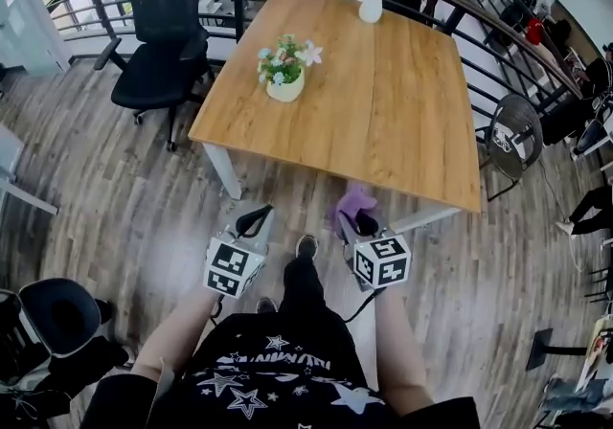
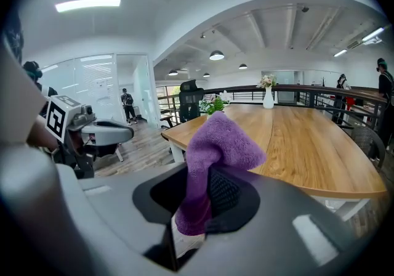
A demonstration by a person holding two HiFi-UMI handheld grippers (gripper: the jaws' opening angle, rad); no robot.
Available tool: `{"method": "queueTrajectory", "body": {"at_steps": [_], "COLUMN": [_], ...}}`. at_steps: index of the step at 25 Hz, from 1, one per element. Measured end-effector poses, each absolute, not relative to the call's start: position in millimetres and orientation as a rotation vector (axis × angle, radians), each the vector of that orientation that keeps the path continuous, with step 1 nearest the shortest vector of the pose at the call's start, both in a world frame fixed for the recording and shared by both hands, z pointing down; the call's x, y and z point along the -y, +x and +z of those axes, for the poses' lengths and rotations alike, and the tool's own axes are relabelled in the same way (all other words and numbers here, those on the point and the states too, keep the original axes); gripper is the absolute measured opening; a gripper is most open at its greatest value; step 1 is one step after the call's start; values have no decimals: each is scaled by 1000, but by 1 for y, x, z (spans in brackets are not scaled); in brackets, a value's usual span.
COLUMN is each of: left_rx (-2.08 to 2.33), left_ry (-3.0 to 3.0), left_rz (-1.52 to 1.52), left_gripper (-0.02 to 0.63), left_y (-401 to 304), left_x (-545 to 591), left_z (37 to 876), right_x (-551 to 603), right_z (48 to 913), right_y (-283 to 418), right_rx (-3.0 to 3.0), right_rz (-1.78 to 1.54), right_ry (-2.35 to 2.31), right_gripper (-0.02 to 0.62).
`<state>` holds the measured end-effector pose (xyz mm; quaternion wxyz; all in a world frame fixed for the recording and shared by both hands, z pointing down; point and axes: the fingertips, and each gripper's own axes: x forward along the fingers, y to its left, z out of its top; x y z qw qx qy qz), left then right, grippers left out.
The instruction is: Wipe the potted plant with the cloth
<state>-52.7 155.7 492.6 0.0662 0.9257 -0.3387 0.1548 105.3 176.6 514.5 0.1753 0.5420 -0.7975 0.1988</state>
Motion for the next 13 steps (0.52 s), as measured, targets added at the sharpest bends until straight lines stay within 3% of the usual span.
{"method": "queueTrajectory", "body": {"at_steps": [13], "left_rx": [877], "left_ry": [2842], "left_rz": [452], "left_gripper": [2], "left_y": [-53], "left_x": [-226], "left_z": [496], "right_x": [-250], "right_z": [514], "right_y": [111], "right_rx": [2210], "right_rz": [589], "right_ry": [1593], "right_gripper": [81]}}
